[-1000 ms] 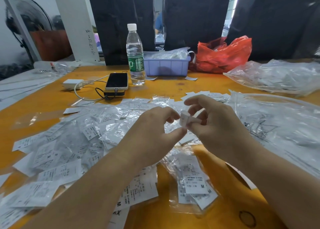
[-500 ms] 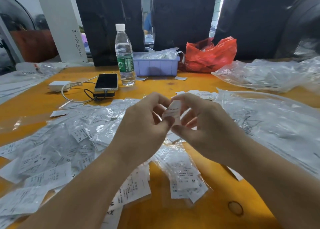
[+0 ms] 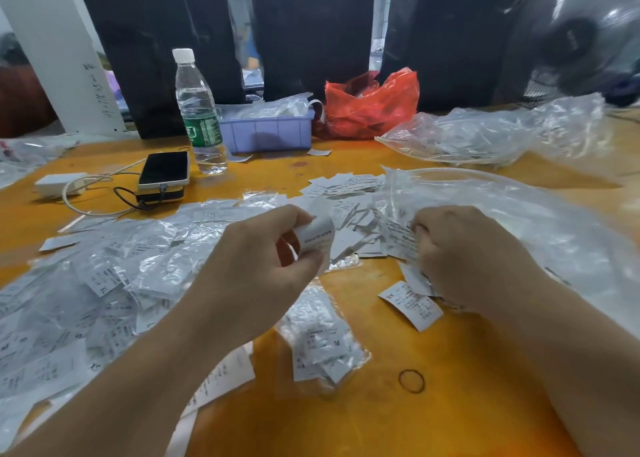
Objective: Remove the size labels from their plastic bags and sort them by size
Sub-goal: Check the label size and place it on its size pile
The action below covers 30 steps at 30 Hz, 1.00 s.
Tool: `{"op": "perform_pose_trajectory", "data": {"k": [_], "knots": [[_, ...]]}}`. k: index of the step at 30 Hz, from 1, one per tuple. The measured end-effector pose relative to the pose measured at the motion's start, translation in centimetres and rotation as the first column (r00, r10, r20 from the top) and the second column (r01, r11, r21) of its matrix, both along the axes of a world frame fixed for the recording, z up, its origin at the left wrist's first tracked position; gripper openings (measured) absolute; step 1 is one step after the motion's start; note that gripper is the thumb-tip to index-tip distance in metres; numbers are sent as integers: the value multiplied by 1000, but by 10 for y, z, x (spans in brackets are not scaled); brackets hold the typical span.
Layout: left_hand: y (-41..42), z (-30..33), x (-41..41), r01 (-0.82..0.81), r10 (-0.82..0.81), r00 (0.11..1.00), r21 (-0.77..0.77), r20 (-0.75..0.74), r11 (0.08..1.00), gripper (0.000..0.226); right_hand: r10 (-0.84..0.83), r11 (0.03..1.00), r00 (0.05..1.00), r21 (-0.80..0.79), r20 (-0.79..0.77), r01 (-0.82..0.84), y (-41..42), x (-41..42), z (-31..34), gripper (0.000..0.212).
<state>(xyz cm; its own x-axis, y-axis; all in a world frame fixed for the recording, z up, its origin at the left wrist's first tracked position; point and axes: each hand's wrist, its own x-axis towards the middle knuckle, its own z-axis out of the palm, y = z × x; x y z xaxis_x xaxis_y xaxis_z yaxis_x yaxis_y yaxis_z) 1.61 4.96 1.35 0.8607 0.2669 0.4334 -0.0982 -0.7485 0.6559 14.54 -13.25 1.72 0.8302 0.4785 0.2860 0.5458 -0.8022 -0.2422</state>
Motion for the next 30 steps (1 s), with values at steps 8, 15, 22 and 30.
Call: {"op": "perform_pose_trajectory", "data": {"k": [8, 15, 22, 30], "knots": [[-1, -4, 1, 55, -55, 998, -2, -37, 999, 10, -104, 972, 995, -213, -5, 101, -4, 0, -5, 32], [1, -5, 2, 60, -60, 997, 16, -42, 998, 12, -74, 997, 992, 43, 106, 70, -3, -7, 2, 42], [-2, -2, 0, 55, -54, 997, 17, -61, 998, 14, 165, 891, 933, 359, 319, -280, 9, -20, 9, 44], [8, 5, 3, 15, -25, 999, -256, -35, 967, 8, 615, 582, 789, 667, 13, -465, 60, -34, 34, 43]]}}
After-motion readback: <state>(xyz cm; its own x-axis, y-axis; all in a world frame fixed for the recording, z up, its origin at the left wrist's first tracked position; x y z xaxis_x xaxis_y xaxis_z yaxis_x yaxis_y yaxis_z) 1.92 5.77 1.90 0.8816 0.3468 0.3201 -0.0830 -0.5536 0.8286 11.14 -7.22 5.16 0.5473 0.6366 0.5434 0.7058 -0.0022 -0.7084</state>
